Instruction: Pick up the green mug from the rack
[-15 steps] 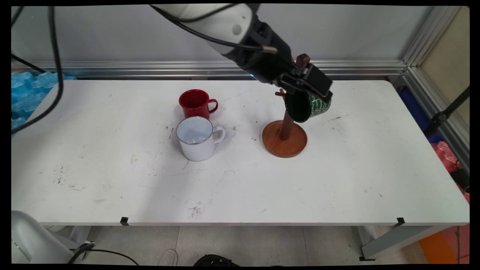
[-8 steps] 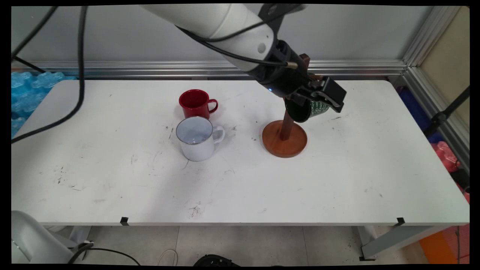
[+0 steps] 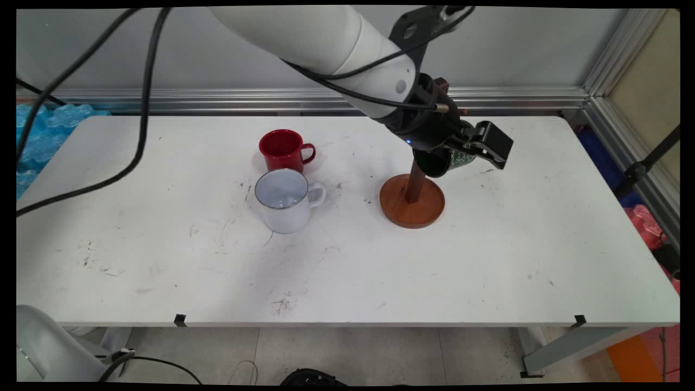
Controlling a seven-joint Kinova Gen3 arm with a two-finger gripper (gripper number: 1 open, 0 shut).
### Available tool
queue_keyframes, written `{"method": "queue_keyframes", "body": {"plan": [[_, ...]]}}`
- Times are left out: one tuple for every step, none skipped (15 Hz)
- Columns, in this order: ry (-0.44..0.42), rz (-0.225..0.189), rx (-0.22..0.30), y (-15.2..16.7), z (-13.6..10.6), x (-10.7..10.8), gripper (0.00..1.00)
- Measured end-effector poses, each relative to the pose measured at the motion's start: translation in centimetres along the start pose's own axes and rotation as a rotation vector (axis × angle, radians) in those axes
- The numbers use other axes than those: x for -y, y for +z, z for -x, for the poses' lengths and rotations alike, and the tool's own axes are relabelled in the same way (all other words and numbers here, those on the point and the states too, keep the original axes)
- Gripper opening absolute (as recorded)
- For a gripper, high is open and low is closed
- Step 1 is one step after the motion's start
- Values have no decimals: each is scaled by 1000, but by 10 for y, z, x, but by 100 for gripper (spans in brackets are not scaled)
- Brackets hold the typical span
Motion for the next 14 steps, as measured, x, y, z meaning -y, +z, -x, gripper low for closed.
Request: {"method": "queue_keyframes", "body": {"plan": [[-3, -3, -4, 3, 0, 0, 100], [-6, -5, -9, 6, 0, 0, 100], [-8, -7, -14, 8, 1, 0, 100], [-9, -9, -18, 10, 1, 0, 100], [-9, -11, -23, 12, 2, 1, 100], [-8, -12, -27, 13, 3, 1, 100], [-7, -13, -29, 13, 3, 1, 100], [-6, -14, -32, 14, 4, 2, 100], [-5, -14, -34, 14, 4, 2, 100], [-3, -15, -37, 15, 5, 2, 100], [-1, -16, -41, 15, 6, 3, 100], [0, -17, -44, 15, 6, 3, 100], [2, -18, -48, 14, 6, 3, 0], [4, -21, -53, 14, 6, 4, 0]]}}
